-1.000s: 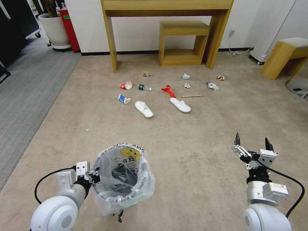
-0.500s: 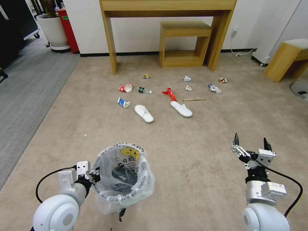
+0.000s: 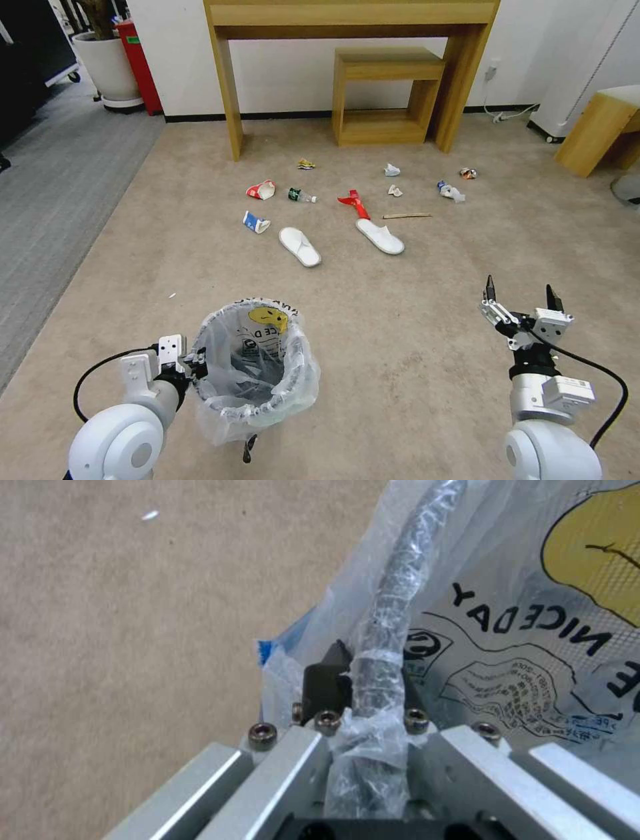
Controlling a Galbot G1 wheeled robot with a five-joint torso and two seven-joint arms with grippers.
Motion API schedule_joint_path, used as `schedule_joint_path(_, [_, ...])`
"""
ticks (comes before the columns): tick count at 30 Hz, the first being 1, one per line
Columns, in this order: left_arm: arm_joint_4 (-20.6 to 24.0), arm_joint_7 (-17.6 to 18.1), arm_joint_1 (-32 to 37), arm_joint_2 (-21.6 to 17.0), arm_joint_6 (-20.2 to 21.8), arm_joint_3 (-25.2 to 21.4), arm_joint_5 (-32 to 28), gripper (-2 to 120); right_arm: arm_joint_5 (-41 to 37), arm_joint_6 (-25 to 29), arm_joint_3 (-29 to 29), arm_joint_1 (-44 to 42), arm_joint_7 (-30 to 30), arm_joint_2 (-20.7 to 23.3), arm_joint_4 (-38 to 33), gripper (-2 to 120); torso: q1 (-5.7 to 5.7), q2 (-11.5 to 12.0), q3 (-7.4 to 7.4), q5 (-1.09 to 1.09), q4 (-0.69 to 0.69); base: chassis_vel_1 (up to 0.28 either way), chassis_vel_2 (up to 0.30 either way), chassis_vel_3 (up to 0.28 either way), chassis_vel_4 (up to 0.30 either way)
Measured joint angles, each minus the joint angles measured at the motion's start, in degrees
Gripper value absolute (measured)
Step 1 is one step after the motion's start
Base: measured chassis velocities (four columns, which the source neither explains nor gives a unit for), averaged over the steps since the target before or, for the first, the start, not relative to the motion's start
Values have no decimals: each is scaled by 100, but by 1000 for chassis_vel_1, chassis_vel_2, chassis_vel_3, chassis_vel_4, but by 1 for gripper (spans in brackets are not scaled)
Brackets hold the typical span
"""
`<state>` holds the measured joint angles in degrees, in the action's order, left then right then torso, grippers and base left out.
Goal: Pick up the trash bin and place the garbage on the floor into it.
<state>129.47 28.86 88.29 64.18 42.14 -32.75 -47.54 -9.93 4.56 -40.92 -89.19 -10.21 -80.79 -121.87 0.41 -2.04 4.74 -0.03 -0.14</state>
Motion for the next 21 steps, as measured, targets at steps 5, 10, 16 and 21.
schedule_joint_path(5, [-9,2,-4,10,0,-10,0,1,-7,-27,4,18,12,11,0,100,0,0,0,-1,1,-153,190,153,-164])
schedule_joint_path(10, [-24,3,-27,12,0,-10,-1,1,-18,-32,-6,21,28,25,2,100,0,0,1,1,-1,-180,172,178,-192])
schedule_joint_path(16, [-48,6,-52,14,0,-6,-1,1,-23,-38,-3,35,31,21,17,100,0,0,1,0,0,-168,180,173,-178])
schedule_joint_path(21, [-61,7,-58,18,0,-5,0,1,-25,-52,0,52,35,21,18,100,0,0,1,-1,0,-156,164,172,-173])
